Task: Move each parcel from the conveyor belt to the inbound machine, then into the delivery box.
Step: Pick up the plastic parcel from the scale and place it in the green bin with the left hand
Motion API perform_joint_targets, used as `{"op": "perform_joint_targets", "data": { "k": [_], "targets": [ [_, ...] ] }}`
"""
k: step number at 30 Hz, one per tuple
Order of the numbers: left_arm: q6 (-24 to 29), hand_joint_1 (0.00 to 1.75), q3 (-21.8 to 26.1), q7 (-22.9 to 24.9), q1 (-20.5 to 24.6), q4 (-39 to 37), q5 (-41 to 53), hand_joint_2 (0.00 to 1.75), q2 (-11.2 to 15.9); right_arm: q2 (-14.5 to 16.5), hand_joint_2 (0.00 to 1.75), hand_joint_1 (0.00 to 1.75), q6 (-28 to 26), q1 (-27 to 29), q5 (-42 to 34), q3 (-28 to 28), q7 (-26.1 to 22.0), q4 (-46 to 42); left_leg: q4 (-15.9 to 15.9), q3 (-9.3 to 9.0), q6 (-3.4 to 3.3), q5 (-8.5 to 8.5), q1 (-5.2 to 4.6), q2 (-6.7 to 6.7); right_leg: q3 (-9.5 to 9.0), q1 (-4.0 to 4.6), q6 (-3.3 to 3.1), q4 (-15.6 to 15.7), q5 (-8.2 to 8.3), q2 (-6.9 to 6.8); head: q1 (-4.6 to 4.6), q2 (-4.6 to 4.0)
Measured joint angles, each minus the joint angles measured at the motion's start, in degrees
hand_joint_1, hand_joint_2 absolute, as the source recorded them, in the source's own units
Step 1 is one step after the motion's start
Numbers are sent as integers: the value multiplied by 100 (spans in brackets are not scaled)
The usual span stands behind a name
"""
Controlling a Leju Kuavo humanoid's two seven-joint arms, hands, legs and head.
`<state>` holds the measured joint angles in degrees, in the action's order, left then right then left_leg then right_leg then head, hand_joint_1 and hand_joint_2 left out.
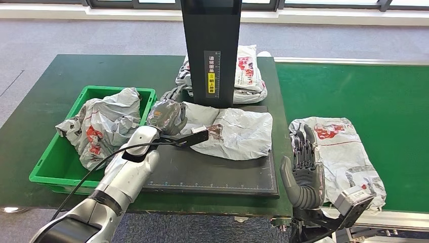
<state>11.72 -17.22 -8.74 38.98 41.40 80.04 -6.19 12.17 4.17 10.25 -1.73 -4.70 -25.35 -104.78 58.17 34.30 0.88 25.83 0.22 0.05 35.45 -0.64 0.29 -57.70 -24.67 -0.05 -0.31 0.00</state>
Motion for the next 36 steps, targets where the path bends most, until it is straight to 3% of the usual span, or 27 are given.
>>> {"op": "perform_joint_targets", "data": {
  "k": [7,11,14,17,20,36],
  "targets": [
    [1,0,0,0,0,0,0,175,0,-1,175,0,0,0,0,0,0,0,0,0,0,0,0,0,0,0,0,0,0,0,0,0],
    [48,0,-7,-55,1,0,0,0,-11,-3,175,0,-7,1,-7,1,23,1,1,-2,0,0,0,0,2,0,0,0,0,0,0,0],
    [326,0,-146,-147,87,-33,42,0,-218,-60,175,0,-172,37,-107,55,64,18,6,8,-7,-5,-1,-25,2,0,2,1,-1,-28,1,0],
    [411,0,-470,73,280,-113,62,0,-585,-168,175,0,-367,76,-212,224,-26,98,7,21,-16,-8,-4,-55,-6,-4,6,1,-3,-65,3,-1],
    [451,0,-722,138,411,-190,-111,0,-744,-279,175,0,-516,86,-303,373,-65,173,7,13,-23,0,-10,-31,-4,-12,9,1,-1,-42,0,-1],
    [423,0,-1156,231,625,-490,-636,0,-811,-551,175,0,-690,107,-384,720,-103,302,6,9,-20,-4,-8,-27,-3,-10,8,0,-1,-39,0,0]
  ]
}}
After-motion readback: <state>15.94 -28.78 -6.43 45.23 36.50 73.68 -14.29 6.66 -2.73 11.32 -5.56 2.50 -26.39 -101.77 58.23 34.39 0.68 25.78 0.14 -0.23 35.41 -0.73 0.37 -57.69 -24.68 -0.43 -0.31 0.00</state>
